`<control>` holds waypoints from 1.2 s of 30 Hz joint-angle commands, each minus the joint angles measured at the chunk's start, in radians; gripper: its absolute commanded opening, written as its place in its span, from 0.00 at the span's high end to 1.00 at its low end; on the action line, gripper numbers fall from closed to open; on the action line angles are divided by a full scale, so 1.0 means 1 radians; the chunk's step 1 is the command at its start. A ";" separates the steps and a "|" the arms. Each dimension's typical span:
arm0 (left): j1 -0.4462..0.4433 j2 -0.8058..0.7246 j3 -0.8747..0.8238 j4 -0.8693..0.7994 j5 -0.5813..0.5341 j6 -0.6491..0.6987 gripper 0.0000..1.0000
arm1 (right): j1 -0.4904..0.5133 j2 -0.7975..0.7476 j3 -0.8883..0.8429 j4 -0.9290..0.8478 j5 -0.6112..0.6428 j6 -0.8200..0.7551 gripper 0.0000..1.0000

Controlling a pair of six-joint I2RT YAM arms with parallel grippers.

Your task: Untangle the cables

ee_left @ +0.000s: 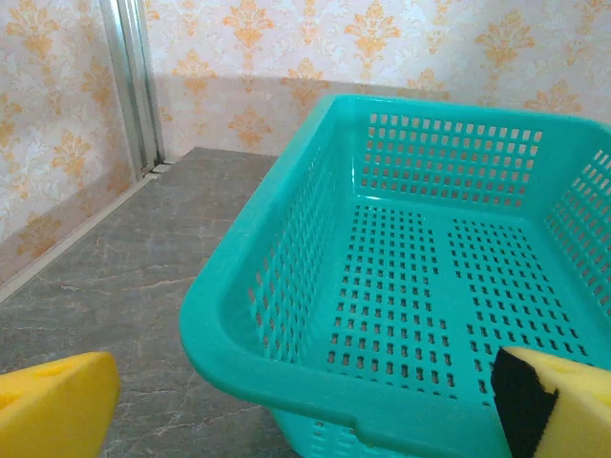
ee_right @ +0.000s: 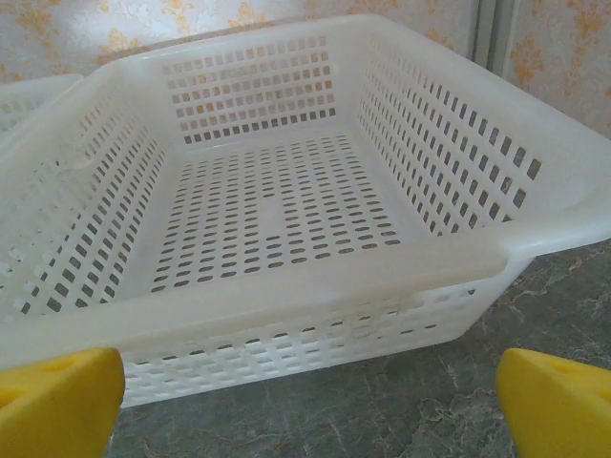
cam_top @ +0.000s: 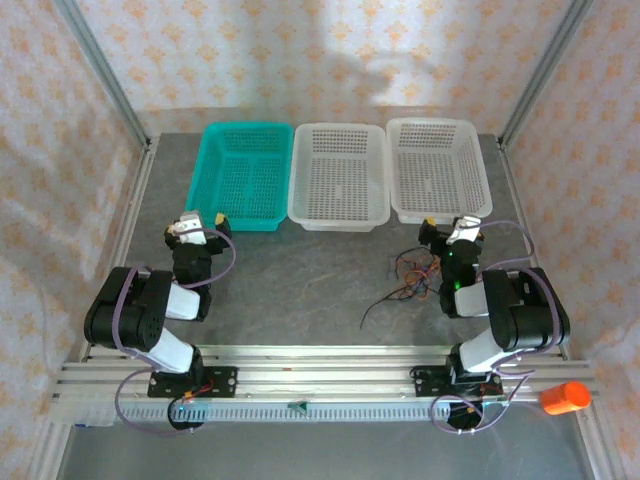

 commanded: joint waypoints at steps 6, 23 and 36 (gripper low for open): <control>0.009 -0.002 0.012 0.003 0.017 0.002 0.00 | -0.004 -0.004 0.016 0.039 -0.002 -0.004 0.00; 0.009 -0.004 0.005 0.017 -0.024 -0.010 0.00 | -0.005 -0.004 0.017 0.037 -0.005 -0.005 0.00; -0.079 -0.151 -0.130 0.145 -0.033 0.086 0.00 | -0.005 -0.061 0.025 -0.022 -0.030 -0.015 0.00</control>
